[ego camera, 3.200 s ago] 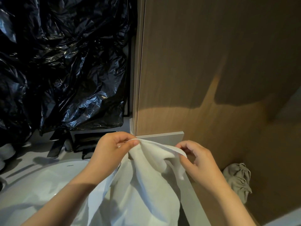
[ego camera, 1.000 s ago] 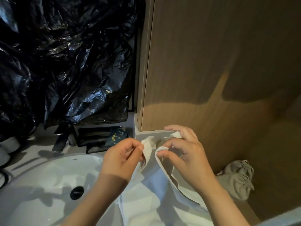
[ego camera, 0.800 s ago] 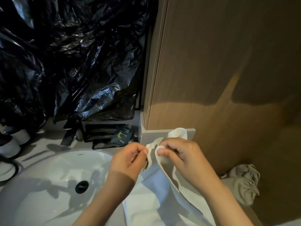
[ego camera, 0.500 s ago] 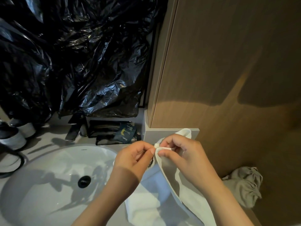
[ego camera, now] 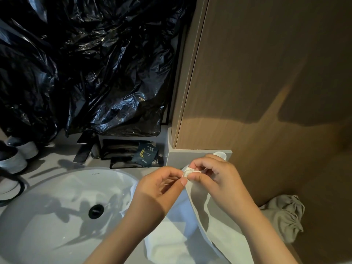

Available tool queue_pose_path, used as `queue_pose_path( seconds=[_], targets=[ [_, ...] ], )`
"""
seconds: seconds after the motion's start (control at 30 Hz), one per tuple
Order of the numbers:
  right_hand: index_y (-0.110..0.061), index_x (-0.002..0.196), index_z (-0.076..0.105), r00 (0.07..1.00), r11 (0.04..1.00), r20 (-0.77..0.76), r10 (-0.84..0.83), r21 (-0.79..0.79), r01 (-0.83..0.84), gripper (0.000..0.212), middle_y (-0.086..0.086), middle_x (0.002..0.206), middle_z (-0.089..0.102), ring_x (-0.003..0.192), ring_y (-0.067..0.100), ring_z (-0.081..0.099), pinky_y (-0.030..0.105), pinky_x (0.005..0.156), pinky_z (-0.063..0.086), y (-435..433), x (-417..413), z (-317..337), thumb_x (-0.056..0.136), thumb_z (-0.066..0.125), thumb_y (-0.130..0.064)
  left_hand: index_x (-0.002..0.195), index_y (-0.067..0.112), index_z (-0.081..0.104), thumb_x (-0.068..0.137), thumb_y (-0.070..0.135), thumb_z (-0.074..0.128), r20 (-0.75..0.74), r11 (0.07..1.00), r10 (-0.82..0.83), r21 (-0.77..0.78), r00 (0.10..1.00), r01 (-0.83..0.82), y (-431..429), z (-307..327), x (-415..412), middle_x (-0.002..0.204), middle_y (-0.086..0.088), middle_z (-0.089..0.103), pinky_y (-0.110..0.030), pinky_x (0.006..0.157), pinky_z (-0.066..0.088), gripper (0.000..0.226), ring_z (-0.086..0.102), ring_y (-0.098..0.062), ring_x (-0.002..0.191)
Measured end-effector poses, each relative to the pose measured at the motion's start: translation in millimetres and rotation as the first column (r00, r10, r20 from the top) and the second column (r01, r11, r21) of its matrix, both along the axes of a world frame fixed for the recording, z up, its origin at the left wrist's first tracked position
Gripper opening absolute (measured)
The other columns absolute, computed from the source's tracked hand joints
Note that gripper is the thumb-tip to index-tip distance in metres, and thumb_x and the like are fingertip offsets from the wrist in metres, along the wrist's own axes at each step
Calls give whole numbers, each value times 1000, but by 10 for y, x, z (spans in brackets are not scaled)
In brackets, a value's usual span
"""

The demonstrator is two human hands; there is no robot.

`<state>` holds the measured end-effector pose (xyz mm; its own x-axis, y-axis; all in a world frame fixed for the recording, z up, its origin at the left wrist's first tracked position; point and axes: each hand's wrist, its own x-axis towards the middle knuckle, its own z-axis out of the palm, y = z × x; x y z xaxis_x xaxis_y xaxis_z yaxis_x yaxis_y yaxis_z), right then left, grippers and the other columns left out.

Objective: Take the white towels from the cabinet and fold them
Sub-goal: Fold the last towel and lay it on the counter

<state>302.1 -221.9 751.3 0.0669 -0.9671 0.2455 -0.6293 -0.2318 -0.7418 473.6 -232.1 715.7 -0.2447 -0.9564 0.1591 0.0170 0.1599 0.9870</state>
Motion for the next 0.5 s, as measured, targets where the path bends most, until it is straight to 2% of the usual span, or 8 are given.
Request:
queue_pose_path(
  seconds=[0.17,0.27,0.37,0.43,0.5],
  targets=[
    [-27,84,70,1000,999,-10,15,-40,-15,11,-13,84,62,83,12,57,15,69,42,-37,19,-48,87,72,-17,85,16,74,84,10,73,97,997,78,-23,992,-76,-42,-20,11,78,4,73,-24,74,55,6,68,-13,75],
    [-28,90,72,999,999,-9,47,-25,-47,8,-15,88,66,88,9,61,14,72,44,-54,-19,-6,89,70,-20,82,18,73,79,22,69,80,994,94,-57,992,-89,-37,13,30,76,2,71,-27,73,56,6,67,-16,73],
    [-32,99,72,996,997,-75,56,48,-53,9,-21,96,69,94,2,63,17,78,48,-113,-177,56,90,68,-32,80,13,72,83,11,71,49,994,95,-67,994,-92,-72,101,68,75,-3,71,-23,68,54,3,66,-16,69],
    [-33,103,72,988,996,-139,61,80,-50,14,-23,100,69,96,0,64,23,82,51,-156,-290,84,92,66,-36,78,13,71,83,7,72,74,990,124,-83,989,-118,-140,166,97,71,0,69,-18,63,51,8,62,-10,62],
    [-37,112,69,986,994,-149,67,93,-54,21,-20,100,69,96,0,63,20,82,49,-175,-323,92,92,65,-37,76,13,69,84,5,71,128,989,133,-79,983,-123,-199,221,102,67,-1,68,-18,59,49,11,58,-6,58]
  ],
)
